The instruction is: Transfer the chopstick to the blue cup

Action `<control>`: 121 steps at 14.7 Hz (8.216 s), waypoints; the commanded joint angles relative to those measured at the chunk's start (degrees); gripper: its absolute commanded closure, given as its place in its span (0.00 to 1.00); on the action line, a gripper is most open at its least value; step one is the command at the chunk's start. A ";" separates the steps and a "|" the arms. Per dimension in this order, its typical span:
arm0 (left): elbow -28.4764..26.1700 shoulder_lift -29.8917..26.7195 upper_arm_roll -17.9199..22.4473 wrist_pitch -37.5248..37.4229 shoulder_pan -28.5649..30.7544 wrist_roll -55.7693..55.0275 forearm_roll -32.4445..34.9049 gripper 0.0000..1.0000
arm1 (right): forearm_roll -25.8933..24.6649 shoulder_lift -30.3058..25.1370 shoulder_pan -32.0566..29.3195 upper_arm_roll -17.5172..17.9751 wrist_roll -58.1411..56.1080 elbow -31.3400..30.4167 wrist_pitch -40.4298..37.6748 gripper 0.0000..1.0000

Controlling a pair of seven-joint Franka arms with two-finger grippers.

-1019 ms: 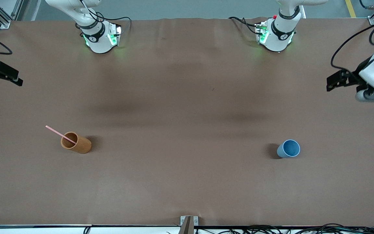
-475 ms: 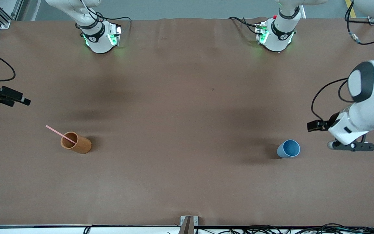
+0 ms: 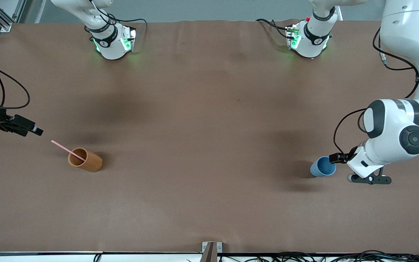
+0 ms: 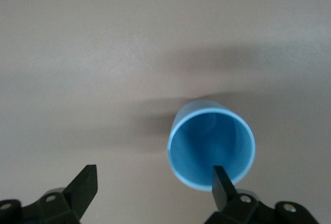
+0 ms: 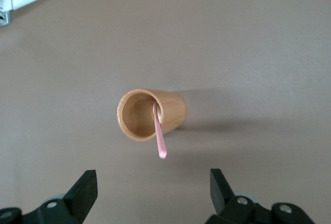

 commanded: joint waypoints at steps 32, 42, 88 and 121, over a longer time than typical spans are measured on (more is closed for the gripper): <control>10.48 5.06 -1.67 -2.41 -36.51 -55.25 0.94 0.99 | 13.88 2.19 1.07 0.28 -8.49 -5.44 8.64 0.94; 10.40 8.41 -1.59 -1.88 -43.64 -65.47 1.37 0.97 | 6.88 -1.68 0.99 0.36 -2.71 -0.01 -1.54 0.94; 7.50 -33.51 -6.42 -40.99 0.57 -3.33 -2.32 0.00 | -64.24 23.44 11.53 68.39 103.14 26.46 -7.98 0.91; 2.13 -36.59 -6.07 -39.58 2.24 -4.03 0.50 0.00 | -33.32 -11.61 0.29 17.86 34.51 23.21 -31.26 0.00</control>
